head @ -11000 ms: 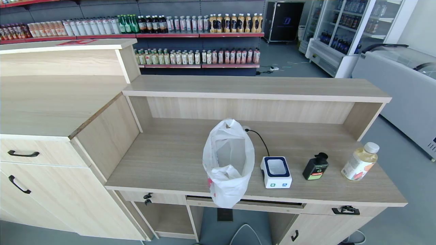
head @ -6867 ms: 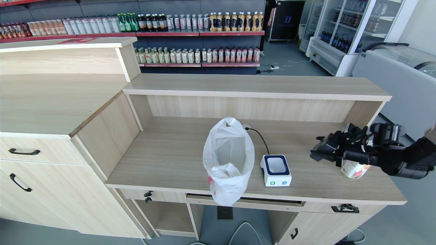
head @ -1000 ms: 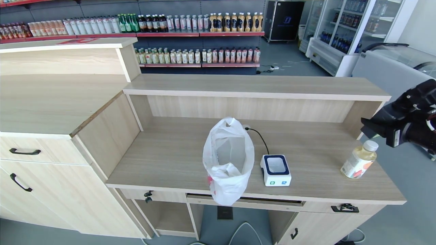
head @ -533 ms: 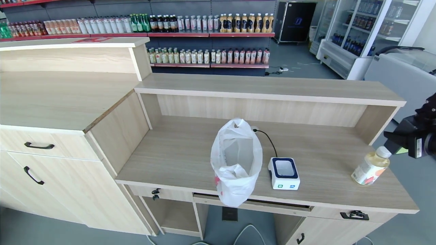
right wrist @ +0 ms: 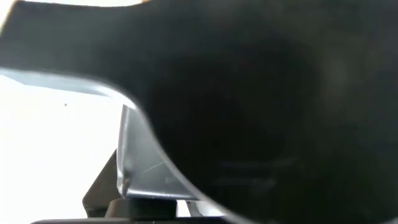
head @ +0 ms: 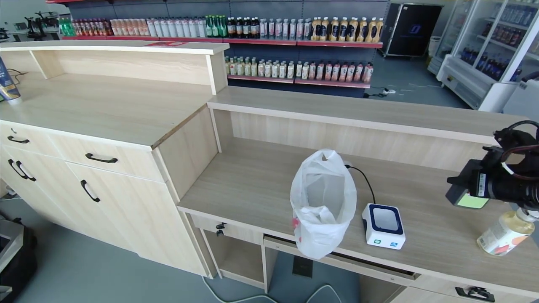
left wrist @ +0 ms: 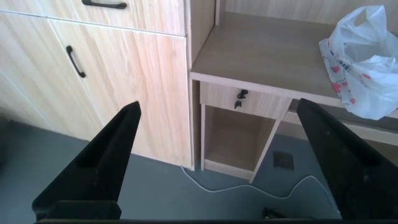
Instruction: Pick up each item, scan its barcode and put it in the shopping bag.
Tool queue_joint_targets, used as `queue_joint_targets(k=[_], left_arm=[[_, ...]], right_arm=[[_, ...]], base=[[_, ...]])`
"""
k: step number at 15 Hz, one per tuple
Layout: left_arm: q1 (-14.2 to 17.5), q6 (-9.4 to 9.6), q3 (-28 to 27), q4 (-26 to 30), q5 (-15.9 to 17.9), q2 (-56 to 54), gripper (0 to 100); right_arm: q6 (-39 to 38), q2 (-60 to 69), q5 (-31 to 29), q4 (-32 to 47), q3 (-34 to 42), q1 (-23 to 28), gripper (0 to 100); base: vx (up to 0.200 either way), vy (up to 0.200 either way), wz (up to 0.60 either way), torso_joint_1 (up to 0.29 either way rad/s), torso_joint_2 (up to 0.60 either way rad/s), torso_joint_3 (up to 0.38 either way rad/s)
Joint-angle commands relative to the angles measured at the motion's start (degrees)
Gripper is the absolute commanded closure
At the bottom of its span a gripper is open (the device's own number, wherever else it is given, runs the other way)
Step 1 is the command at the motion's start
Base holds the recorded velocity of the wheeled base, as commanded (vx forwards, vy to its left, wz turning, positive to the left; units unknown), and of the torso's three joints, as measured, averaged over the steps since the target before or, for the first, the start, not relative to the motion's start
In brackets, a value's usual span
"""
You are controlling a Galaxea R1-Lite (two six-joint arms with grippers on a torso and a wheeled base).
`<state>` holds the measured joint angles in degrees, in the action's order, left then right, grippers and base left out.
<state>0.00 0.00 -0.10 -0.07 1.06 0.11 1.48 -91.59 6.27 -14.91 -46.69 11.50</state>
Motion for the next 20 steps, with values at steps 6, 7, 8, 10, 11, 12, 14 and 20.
queue_joint_targets(k=[6, 7, 8, 10, 11, 12, 14, 20], left_arm=[[0.00, 0.00, 0.01, -0.01, -0.01, -0.02, 0], [0.00, 0.00, 0.01, -0.01, -0.01, -0.02, 0], [0.00, 0.00, 0.01, -0.01, 0.08, -0.02, 0], [0.00, 0.00, 0.01, -0.01, -0.01, -0.02, 0], [0.00, 0.00, 0.01, -0.01, -0.01, -0.02, 0], [0.00, 0.00, 0.01, -0.01, -0.01, -0.02, 0], [0.00, 0.00, 0.01, -0.01, -0.01, -0.02, 0], [0.00, 0.00, 0.01, -0.01, -0.01, 0.07, 0]], right_arm=[[-12.90, -13.00, -15.32, 7.70, -8.33, -8.95, 100], [-14.13, -14.76, -15.32, 7.70, -8.59, -10.09, 100], [-14.83, -16.08, -15.23, 7.79, -8.33, -10.97, 100], [-15.98, -17.48, -15.32, 8.32, -8.24, -12.02, 100], [-16.24, -18.45, -15.32, 9.99, -8.33, -12.46, 100], [-16.24, -19.07, -15.41, 10.08, -8.59, -12.64, 100], [-16.24, -19.59, -15.49, 10.08, -8.77, -12.90, 100], [-17.30, -23.90, -18.75, 9.28, -11.67, -15.63, 100]], base=[[0.000, 0.000, 0.00, 0.000, 0.00, 0.000], [0.000, 0.000, 0.00, 0.000, 0.00, 0.000], [0.000, 0.000, 0.00, 0.000, 0.00, 0.000], [0.000, 0.000, 0.00, 0.000, 0.00, 0.000], [0.000, 0.000, 0.00, 0.000, 0.00, 0.000], [0.000, 0.000, 0.00, 0.000, 0.00, 0.000], [0.000, 0.000, 0.00, 0.000, 0.00, 0.000], [0.000, 0.000, 0.00, 0.000, 0.00, 0.000]])
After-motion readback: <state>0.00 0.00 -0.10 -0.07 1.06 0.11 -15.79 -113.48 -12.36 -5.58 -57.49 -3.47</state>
